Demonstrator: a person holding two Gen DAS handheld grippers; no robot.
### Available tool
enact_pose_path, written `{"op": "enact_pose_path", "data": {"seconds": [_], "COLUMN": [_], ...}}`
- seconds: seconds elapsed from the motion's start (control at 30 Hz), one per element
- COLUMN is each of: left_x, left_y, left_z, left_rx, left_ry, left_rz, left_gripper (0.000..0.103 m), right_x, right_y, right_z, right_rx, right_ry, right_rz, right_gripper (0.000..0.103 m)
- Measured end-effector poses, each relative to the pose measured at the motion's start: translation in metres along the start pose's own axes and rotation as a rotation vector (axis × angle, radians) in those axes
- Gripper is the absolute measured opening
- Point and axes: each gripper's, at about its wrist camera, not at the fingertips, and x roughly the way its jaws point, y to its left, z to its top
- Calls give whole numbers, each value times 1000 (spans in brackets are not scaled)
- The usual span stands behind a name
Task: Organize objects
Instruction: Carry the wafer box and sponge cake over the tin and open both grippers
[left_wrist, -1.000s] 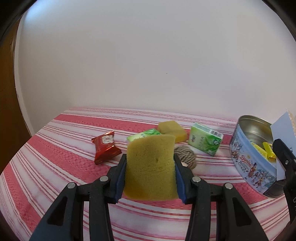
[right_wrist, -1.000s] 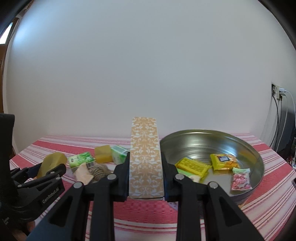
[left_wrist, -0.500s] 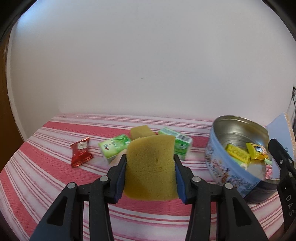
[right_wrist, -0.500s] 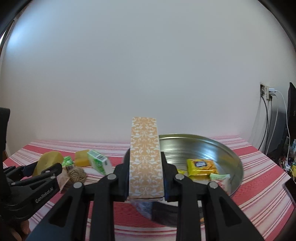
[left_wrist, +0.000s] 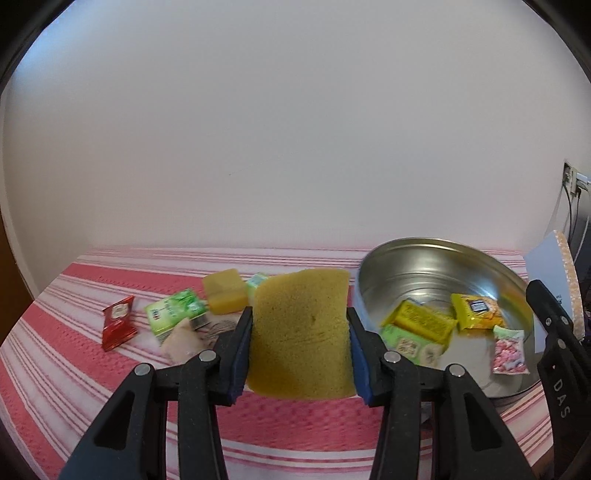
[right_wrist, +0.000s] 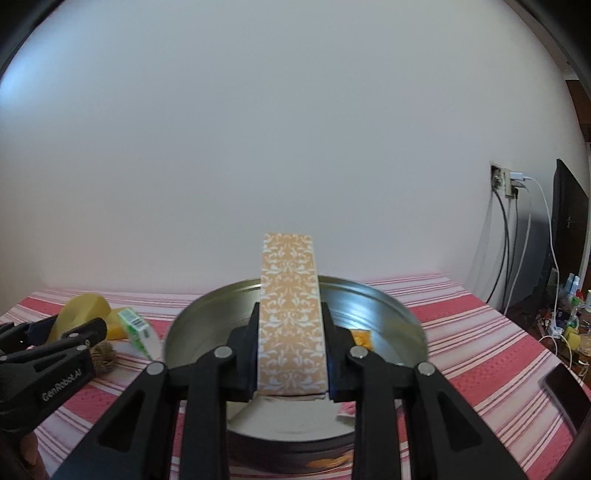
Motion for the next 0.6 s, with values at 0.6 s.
{"op": "enact_pose_path", "data": {"seconds": [0.6], "left_x": [11], "left_y": [-71], "left_z": [14], "left_rx": [52], "left_ry": [-19], "left_rz": [-89], "left_gripper": [49], "right_x": [41], "right_y": [-80], "right_z": [3], "right_rx": [20], "right_ry": [69], "right_rz": [-104], "right_gripper": [26]}}
